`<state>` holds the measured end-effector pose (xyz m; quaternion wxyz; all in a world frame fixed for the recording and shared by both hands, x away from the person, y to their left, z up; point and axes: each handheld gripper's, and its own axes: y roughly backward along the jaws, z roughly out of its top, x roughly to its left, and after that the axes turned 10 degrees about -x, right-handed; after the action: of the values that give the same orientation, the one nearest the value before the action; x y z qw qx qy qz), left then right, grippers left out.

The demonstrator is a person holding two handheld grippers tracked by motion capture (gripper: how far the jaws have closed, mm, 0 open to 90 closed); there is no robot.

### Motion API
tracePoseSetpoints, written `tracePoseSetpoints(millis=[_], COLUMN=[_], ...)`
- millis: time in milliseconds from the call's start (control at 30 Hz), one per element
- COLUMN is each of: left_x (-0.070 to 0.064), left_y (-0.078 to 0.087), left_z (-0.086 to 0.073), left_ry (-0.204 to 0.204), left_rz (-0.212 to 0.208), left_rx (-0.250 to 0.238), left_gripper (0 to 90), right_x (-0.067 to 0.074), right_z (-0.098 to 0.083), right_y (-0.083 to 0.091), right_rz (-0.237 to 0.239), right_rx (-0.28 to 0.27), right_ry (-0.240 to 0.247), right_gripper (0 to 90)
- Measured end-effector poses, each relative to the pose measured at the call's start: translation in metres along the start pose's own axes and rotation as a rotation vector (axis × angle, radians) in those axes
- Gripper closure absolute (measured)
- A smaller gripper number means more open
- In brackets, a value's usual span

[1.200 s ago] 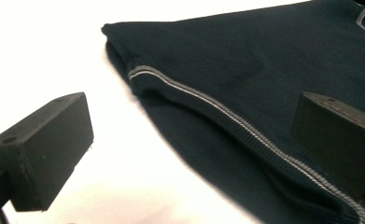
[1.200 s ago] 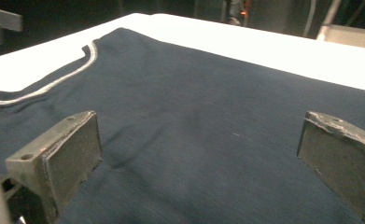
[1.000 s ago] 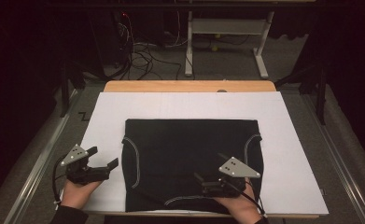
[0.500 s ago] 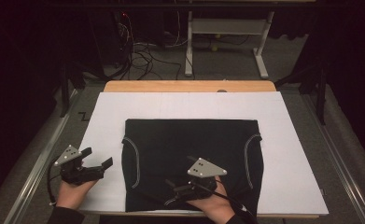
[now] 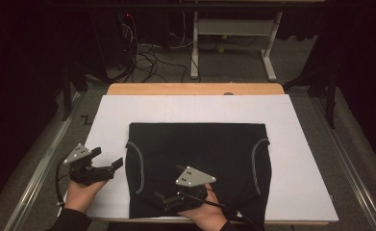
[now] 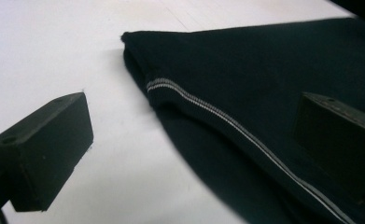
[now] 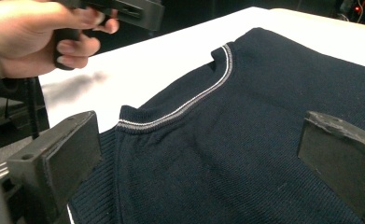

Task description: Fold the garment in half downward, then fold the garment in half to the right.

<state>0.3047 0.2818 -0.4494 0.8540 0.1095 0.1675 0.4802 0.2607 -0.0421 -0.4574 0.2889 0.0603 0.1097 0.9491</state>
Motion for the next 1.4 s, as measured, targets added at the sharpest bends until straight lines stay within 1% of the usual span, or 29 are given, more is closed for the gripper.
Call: tracePoseSetpoints(millis=[167,333,433,567,733,833,933,967,1100,1167,1233,1300,1333,1400], left_x=[0.001,0.006,0.011,0.018,0.020,0.021,0.024,0.026,0.034,0.040,0.046,0.048,0.049,0.051], left_y=[-0.016,-0.025,-0.030,-0.034,-0.037,-0.039,-0.043,-0.045,-0.058,-0.068,-0.083,-0.094,-0.099,-0.108], left_z=[0.014,0.027,0.035,0.044,0.051,0.056,0.060,0.061,0.062,0.062,0.061,0.059,0.059,0.056], left_ry=[0.001,-0.004,-0.006,0.022,0.026,0.018,0.009,0.005,0.016,0.019,0.022,0.024,0.033,0.036], left_rz=[-0.025,-0.038,-0.032,-0.040,-0.045,-0.039,-0.030,-0.025,-0.006,-0.005,0.003,0.009,0.010,0.014], left_rx=[-0.011,-0.013,-0.015,-0.029,-0.029,-0.028,-0.019,-0.013,0.000,0.031,0.066,0.070,0.080,0.094], left_gripper=[0.0,0.0,0.0,0.0,0.0,0.0,0.0,0.0,0.0,0.5,1.9,2.4,4.3,4.3], right_x=[0.004,0.010,0.015,0.020,0.023,0.025,0.027,0.027,0.030,0.031,0.031,0.031,0.031,0.032], right_z=[-0.001,0.000,-0.001,-0.002,-0.004,-0.003,-0.004,-0.004,-0.003,-0.003,-0.004,-0.004,-0.004,-0.004], right_y=[-0.003,-0.006,-0.007,-0.009,-0.011,-0.011,-0.012,-0.012,-0.012,-0.011,-0.010,-0.009,-0.008,-0.006], right_rz=[0.001,0.016,0.022,0.030,0.027,0.024,0.023,0.024,0.030,0.028,0.022,0.019,0.016,0.019], right_rx=[0.017,0.016,0.024,0.036,0.054,0.048,0.055,0.060,0.055,0.053,0.057,0.063,0.066,0.065], right_ry=[0.006,0.001,0.005,0.016,0.012,0.005,0.007,0.008,0.011,0.011,0.012,0.015,0.021,0.023], right_gripper=[0.4,0.4,0.5,0.5,0.4,0.5,0.5,0.5,0.4,0.5,0.5,0.5,0.5,0.5])
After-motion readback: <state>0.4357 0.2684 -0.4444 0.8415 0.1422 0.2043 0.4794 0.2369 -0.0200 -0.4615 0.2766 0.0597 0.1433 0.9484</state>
